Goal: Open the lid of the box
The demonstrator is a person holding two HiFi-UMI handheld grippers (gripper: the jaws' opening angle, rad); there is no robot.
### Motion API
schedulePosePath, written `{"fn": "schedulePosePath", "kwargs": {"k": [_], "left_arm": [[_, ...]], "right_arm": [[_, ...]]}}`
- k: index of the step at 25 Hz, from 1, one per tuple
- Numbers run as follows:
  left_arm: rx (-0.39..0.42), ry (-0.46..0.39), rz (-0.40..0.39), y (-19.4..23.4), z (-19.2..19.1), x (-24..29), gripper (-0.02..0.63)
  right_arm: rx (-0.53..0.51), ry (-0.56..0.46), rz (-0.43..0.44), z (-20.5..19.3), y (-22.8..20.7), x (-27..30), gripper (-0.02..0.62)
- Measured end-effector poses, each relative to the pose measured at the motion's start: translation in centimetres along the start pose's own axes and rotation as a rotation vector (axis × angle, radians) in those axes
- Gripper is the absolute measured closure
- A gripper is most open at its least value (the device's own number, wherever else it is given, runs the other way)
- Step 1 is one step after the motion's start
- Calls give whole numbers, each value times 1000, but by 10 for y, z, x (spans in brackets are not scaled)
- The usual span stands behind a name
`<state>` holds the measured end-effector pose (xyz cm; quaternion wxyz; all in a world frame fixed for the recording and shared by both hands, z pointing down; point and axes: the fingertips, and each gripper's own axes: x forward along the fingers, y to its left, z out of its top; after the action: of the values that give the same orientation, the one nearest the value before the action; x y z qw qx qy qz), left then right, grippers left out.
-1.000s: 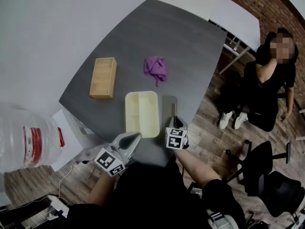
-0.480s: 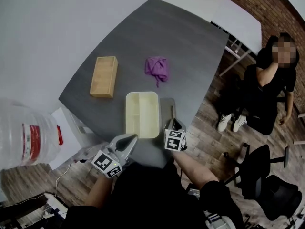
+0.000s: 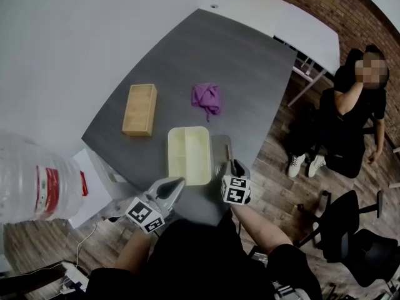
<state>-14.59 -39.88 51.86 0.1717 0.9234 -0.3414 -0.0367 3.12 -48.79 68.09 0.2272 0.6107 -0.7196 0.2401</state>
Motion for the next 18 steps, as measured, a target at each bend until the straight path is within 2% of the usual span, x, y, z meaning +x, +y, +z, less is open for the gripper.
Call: {"fn": "schedulePosePath", "kwargs": {"k": [4,7,12,18], "left_arm": [[46,-29,-33,-4,8,5,606],[66,-59,-29,-6,12,4,606],[99,-85,11,-20,19,-4,606],[122,-117,101,-37,17,-14,606]], "right_arm": [[-26,-129,27,30,2,-35,555],[-59,-220,66,51,5,-67,563],[-44,-317,148,71,6,-113,588],[-117,-437,213,76,4,-149,592]]}}
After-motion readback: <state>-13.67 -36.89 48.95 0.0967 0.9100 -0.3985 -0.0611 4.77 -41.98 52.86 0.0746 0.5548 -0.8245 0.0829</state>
